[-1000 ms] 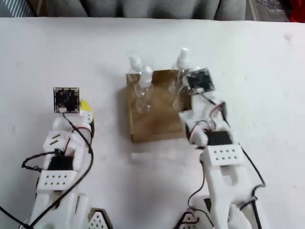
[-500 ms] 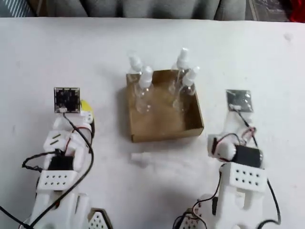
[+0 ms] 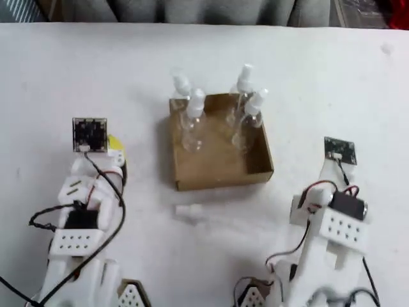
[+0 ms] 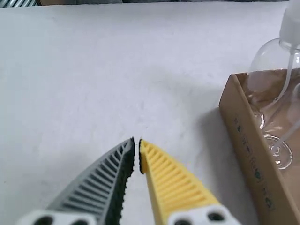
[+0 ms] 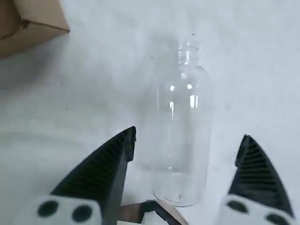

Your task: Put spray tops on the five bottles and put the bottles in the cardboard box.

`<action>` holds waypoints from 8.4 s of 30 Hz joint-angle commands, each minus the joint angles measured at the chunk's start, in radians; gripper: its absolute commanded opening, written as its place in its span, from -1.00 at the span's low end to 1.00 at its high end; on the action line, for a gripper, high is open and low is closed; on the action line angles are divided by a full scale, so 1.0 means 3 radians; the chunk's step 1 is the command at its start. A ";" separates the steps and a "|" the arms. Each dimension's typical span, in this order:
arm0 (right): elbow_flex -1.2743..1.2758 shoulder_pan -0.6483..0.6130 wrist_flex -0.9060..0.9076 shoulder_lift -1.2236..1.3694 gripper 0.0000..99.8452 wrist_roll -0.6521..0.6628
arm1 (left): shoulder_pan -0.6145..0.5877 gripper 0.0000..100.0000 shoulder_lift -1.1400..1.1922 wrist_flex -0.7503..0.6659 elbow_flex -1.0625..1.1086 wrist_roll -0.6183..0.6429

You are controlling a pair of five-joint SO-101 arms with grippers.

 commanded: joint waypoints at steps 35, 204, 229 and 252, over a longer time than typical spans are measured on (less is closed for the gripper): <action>-0.1657 -0.1782 0.0923 -0.0156 -0.97 -0.0650 | -0.0233 -0.96 0.0028 0.0619 -0.0460 0.0072; 0.0614 -0.4345 -0.0785 -0.1220 -0.84 0.0445 | -0.0197 -0.96 0.3041 0.2649 -0.2885 0.0281; 0.0312 -0.3982 -0.1578 0.0488 -0.61 0.0460 | -0.0253 -0.96 0.3046 0.2532 -0.2859 0.0281; 0.0276 -0.3864 -0.2437 0.1460 -0.76 0.0460 | -0.0258 -0.96 0.3046 0.2532 -0.2798 0.0276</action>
